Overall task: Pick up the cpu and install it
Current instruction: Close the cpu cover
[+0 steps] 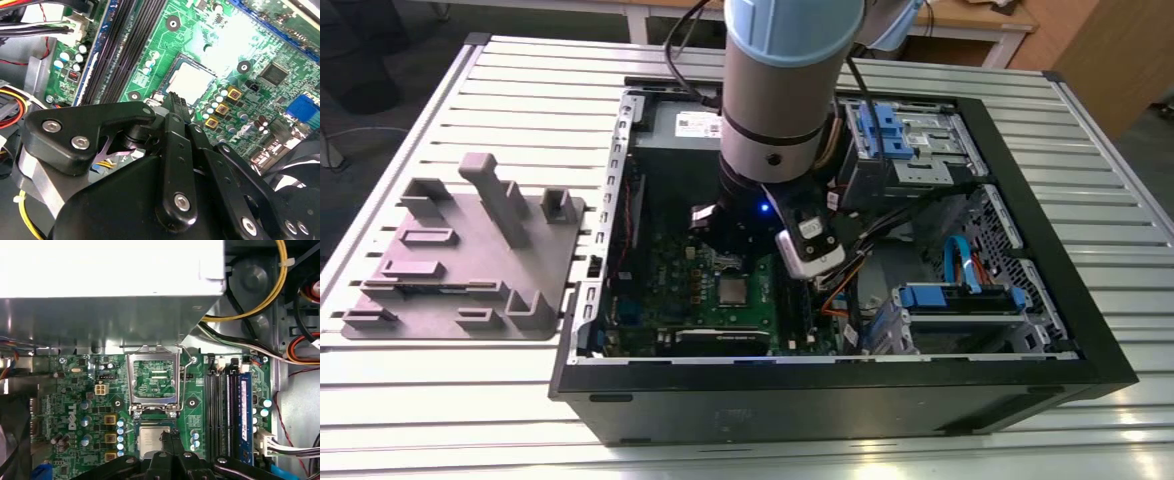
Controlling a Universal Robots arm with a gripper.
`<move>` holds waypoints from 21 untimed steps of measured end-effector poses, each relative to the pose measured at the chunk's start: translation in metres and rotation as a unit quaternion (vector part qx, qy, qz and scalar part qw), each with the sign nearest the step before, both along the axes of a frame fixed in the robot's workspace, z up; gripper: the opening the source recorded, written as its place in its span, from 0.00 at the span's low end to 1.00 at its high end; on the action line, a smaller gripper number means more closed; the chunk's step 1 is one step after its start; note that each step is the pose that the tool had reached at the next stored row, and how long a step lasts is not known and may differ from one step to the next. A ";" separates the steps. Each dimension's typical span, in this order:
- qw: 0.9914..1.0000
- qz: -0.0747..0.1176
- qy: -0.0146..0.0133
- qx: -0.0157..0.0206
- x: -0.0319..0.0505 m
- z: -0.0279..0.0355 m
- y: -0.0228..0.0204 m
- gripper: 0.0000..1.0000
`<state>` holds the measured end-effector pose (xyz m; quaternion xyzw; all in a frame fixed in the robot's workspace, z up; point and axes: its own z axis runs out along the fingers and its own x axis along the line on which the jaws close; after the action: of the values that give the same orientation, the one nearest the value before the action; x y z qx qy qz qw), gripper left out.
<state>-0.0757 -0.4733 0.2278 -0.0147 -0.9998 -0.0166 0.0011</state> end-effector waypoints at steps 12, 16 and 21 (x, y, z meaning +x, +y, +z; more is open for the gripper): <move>1.000 0.000 0.000 0.000 0.0111 -0.0002 0.0070 0.10; 1.000 0.000 0.000 0.000 0.0151 -0.0003 0.0094 0.10; 1.000 0.000 0.000 0.000 0.0202 -0.0007 0.0119 0.10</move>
<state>-0.0554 -0.4614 0.2271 -0.0147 -0.9998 -0.0166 0.0011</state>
